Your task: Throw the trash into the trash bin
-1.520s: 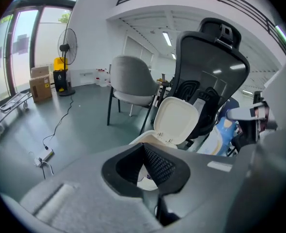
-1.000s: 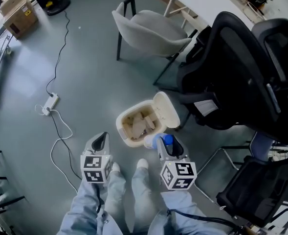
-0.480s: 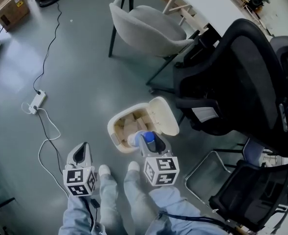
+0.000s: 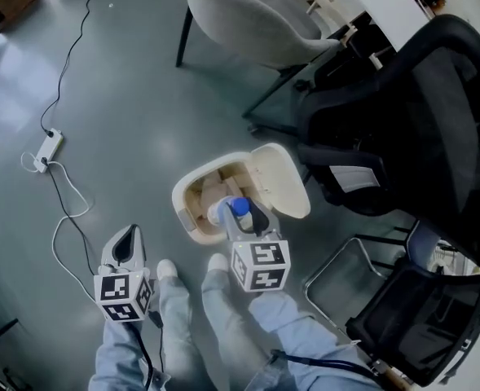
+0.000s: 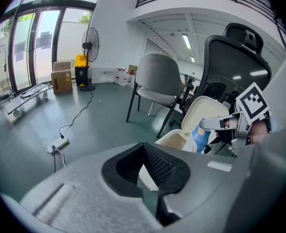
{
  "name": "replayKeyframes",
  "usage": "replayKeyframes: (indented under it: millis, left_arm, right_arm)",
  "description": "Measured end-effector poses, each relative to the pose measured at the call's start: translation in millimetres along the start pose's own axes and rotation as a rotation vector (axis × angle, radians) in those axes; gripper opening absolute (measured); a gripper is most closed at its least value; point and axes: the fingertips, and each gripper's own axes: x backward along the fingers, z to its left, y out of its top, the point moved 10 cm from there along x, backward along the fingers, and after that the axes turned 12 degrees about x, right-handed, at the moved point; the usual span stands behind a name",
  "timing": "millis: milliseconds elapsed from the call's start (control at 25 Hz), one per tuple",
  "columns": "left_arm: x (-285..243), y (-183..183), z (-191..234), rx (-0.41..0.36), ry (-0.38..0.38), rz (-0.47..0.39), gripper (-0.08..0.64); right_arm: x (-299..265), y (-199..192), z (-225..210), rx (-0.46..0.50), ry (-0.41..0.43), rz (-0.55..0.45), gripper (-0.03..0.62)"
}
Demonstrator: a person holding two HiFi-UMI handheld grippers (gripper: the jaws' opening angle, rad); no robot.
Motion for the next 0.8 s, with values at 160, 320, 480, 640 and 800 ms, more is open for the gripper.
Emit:
replayKeyframes:
  millis: [160,320,480,640,800]
  left_arm:
    - [-9,-7,6,-0.005,0.005,0.019,0.009]
    - [-11,-13,6,-0.014,0.005,0.036,0.009]
    - [-14,-17,5,-0.017,-0.002,0.048,0.009]
    - [-12,-16,8,-0.015,0.007,0.045,0.009]
    - [-10,-14,11,-0.007,0.017,0.034,0.009]
  right_arm:
    - [-32,-12,-3,0.002,-0.026,0.019,0.196]
    - [-65,-29,-12,-0.029,-0.055,0.047,0.196]
    - [-82,-42,-17,-0.050,-0.066,0.077,0.196]
    - [-88,-50,-16,-0.051,-0.055,0.094,0.196]
    - [-89,-52,-18,-0.062,-0.052,0.088,0.198]
